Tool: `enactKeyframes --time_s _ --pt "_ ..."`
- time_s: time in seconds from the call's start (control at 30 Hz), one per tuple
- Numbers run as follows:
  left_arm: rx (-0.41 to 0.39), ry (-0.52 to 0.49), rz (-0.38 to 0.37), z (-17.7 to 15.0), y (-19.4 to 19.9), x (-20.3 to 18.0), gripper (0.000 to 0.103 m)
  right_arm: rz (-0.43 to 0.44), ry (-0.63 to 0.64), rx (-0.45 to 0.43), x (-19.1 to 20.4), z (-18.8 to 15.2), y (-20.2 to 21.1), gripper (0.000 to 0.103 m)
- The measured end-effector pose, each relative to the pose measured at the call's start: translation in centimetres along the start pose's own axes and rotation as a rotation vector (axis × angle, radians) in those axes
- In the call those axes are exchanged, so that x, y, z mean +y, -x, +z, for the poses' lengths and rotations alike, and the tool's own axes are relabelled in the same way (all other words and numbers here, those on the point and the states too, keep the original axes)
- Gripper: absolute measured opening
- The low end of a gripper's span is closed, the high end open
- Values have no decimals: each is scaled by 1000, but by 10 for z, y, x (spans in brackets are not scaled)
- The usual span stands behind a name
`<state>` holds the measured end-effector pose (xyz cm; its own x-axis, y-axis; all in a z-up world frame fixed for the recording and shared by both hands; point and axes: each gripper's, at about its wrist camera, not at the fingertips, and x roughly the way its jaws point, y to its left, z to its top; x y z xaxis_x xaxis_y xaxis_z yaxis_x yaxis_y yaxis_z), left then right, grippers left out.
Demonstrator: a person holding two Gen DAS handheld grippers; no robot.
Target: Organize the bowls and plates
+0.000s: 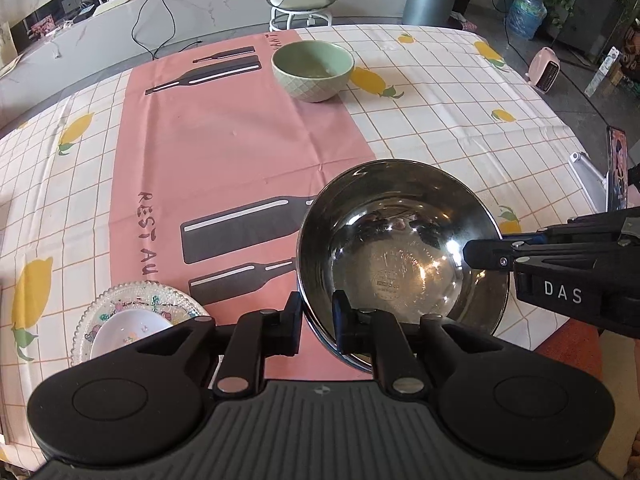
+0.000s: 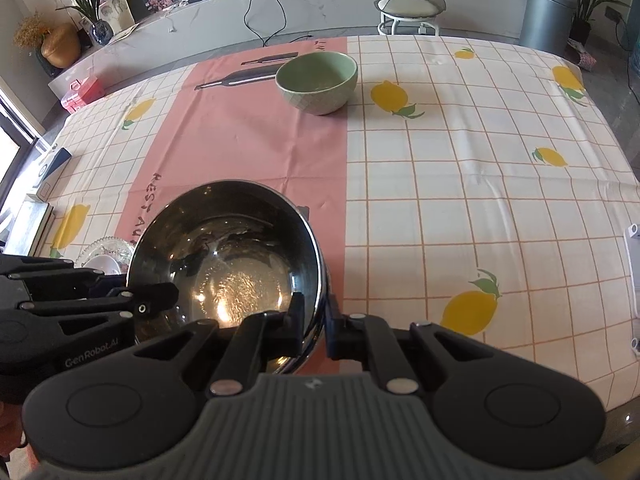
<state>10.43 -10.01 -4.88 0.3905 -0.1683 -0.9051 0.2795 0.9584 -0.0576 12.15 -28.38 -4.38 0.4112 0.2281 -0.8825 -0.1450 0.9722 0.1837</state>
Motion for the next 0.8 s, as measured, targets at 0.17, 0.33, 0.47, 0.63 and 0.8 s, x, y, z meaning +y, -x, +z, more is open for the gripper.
enactKeyframes --time_s 0.17,0.33,0.47,0.63,0.8 --pt "9 2 -20 1 0 3 23 4 -1 7 -3 1 -3 8" --pt "-11 16 -35 2 5 7 23 -5 18 9 0 2 -3 8" --pt "-34 42 -57 2 11 13 23 -7 15 -4 0 1 -1 12" --pt "-85 69 -55 5 19 20 27 -19 21 -47 1 1 8 22" --pt "-167 63 -44 12 26 25 34 -58 77 -125 7 3 14 22"
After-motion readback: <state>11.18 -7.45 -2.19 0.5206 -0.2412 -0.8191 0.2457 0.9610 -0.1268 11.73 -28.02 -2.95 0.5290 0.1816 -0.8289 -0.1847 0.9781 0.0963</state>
